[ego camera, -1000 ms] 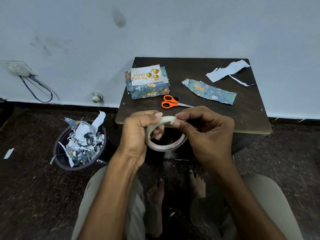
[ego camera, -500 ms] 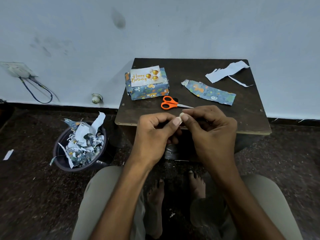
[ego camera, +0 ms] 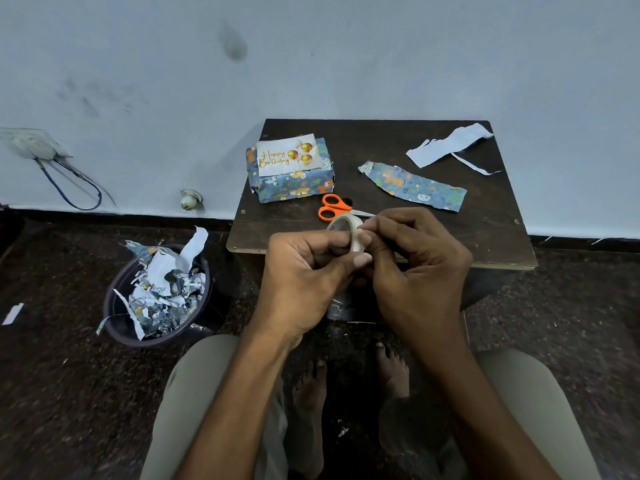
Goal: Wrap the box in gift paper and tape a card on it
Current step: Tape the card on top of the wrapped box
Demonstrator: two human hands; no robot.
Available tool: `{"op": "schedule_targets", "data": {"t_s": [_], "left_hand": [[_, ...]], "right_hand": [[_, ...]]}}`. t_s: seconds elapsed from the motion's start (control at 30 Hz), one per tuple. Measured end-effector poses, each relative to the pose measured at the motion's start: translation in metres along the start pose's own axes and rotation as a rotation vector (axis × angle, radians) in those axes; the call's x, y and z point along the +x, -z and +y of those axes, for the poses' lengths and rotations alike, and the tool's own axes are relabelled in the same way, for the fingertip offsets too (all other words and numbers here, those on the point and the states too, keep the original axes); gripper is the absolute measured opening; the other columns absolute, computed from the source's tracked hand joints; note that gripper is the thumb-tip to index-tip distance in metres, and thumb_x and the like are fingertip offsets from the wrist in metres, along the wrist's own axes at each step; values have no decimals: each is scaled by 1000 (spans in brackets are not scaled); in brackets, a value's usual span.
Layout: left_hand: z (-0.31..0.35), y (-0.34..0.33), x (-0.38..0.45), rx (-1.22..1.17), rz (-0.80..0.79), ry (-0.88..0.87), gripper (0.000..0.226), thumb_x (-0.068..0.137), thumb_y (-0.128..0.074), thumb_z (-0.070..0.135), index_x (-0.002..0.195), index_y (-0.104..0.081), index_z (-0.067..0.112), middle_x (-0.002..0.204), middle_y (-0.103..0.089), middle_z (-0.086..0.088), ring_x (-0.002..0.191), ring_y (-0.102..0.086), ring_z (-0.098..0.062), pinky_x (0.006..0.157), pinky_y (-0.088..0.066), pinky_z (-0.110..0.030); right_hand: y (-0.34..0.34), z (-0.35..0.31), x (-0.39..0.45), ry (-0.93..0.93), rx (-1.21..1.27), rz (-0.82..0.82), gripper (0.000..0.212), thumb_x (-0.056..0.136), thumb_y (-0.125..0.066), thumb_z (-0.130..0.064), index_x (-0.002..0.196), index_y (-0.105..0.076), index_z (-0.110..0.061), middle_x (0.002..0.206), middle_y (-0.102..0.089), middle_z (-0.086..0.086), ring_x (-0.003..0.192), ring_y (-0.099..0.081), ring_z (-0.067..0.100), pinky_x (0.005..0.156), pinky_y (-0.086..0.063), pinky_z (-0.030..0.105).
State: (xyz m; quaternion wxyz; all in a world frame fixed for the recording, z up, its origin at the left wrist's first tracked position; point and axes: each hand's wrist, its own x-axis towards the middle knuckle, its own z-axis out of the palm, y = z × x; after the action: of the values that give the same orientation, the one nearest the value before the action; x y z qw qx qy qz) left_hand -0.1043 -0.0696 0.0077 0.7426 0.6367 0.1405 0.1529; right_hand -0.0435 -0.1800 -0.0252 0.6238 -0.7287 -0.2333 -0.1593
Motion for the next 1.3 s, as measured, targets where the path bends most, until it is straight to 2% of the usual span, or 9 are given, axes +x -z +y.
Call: {"op": "schedule_targets", "data": {"t_s": [0.2, 0.37, 0.53, 0.67, 0.77, 0.87, 0.97, 1.3], "left_hand": [[2, 0, 0, -46, 10, 19, 43, 74, -69, -21, 68, -79, 20, 69, -76, -1, 61, -71, -6, 56, -55, -16], [1, -1, -1, -32, -12, 8, 38, 70, -73, -12, 72, -82, 24, 74, -77, 0, 68, -73, -9, 62, -59, -22], [2, -1, 1, -40, 40, 9, 37, 74, -69, -21, 84, -77, 15, 76, -77, 1, 69, -72, -5, 61, -56, -16], [3, 2, 3, -16, 67, -1, 36, 74, -71, -17, 85, -77, 17, 77, -77, 0, 70, -71, -6, 62, -57, -17], [3, 1, 4, -7, 44, -2, 31, 75, -72, -15, 91, -76, 11, 78, -77, -2, 71, -71, -9, 62, -58, -19], [4, -1, 3, 3, 25, 1, 36, 75, -71, -18, 84, -77, 15, 74, -77, 0, 68, -71, -6, 60, -56, -17], [6, -2, 2, 11, 11, 1, 47, 75, -71, -20, 69, -81, 26, 70, -76, 3, 64, -70, -2, 58, -54, -14], [6, -4, -1, -9, 5, 4, 56, 73, -67, -24, 62, -80, 29, 66, -74, 7, 64, -70, 0, 59, -55, -13]], "right_hand": [[0, 3, 0, 48, 10, -12, 7, 85, -76, 8, 88, -79, 2, 88, -70, 6, 85, -69, 12, 75, -52, 20], [3, 5, 3, 41, 28, -53, 8, 86, -73, 10, 84, -77, 3, 87, -68, 7, 84, -66, 11, 75, -49, 19], [1, 2, 0, 69, 42, -110, 13, 84, -69, 15, 83, -76, 4, 89, -66, 9, 87, -66, 17, 78, -50, 23], [-4, 0, -2, 42, 76, -36, 11, 85, -74, 11, 86, -77, 1, 89, -69, 7, 88, -69, 17, 77, -54, 29], [-4, -1, -1, -16, 104, -15, 12, 86, -75, 6, 94, -78, -2, 93, -72, 5, 90, -71, 17, 77, -57, 33], [-2, -1, -1, -27, 94, -17, 10, 86, -74, 5, 90, -76, -4, 89, -71, 3, 87, -70, 16, 75, -55, 29], [-1, -1, 0, -29, 73, -31, 11, 85, -73, 7, 85, -74, -4, 85, -70, 2, 84, -68, 15, 73, -53, 26], [-1, 0, 1, -39, 66, -61, 15, 83, -70, 12, 82, -67, -3, 83, -65, 2, 80, -62, 9, 75, -45, 16]]}}
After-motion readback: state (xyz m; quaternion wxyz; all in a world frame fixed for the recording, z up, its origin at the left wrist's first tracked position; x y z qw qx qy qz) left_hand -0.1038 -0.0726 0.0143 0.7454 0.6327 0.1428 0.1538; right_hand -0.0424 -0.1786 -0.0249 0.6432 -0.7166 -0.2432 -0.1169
